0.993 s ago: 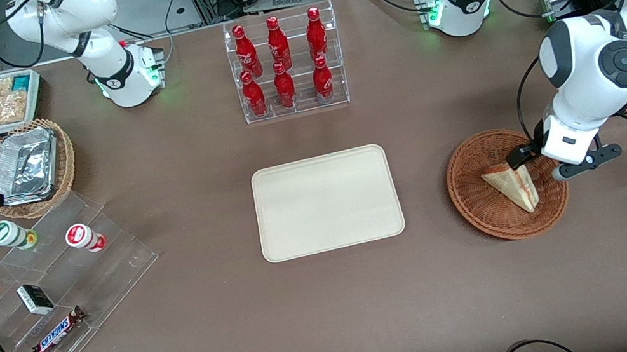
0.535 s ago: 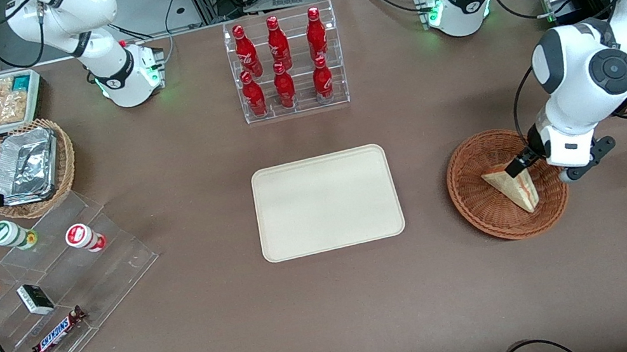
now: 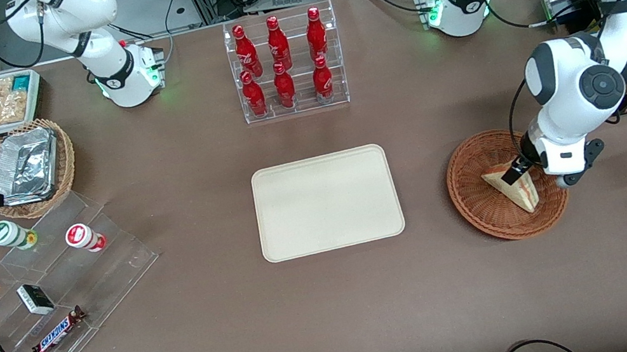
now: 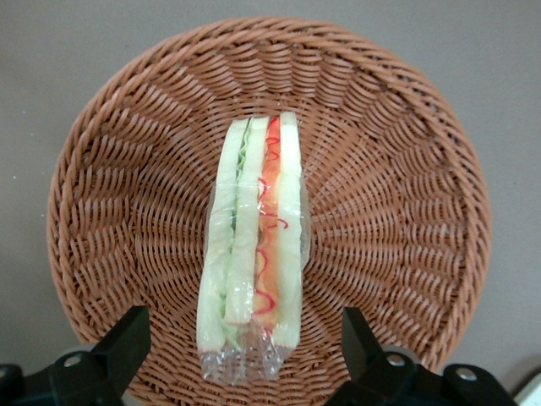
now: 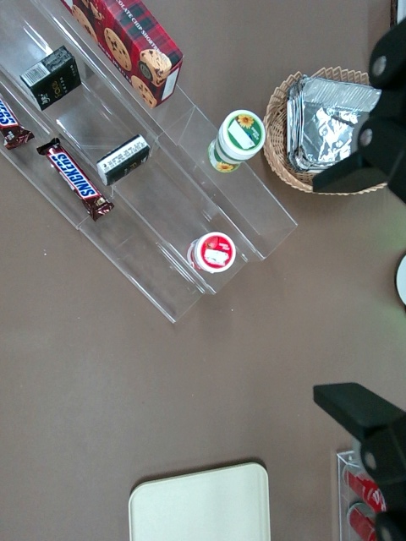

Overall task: Place sandwich from basket to tray
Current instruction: 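Close the left gripper on the sandwich's wrapped edge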

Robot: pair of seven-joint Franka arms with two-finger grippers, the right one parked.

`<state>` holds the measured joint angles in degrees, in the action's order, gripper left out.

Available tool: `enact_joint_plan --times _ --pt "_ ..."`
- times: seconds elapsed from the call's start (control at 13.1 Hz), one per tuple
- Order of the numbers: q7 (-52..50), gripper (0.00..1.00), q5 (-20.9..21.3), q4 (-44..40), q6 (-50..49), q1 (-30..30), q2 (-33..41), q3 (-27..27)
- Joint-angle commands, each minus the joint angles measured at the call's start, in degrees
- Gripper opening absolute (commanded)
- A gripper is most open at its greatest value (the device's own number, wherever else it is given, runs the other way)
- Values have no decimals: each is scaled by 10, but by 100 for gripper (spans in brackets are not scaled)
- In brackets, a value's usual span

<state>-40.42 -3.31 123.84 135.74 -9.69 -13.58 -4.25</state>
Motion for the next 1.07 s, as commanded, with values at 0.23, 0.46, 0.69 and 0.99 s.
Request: enact_joint_plan --times 0.23,0.46,0.69,0.99 --pt "-12 100 -32 -7 35 -6 -35 -3" --pt "-12 100 -41 -7 41 -5 -40 -4" --pt "1 19 -38 -7 33 -6 -39 -4" --pt "54 0 -28 -9 9 -9 -24 -4"
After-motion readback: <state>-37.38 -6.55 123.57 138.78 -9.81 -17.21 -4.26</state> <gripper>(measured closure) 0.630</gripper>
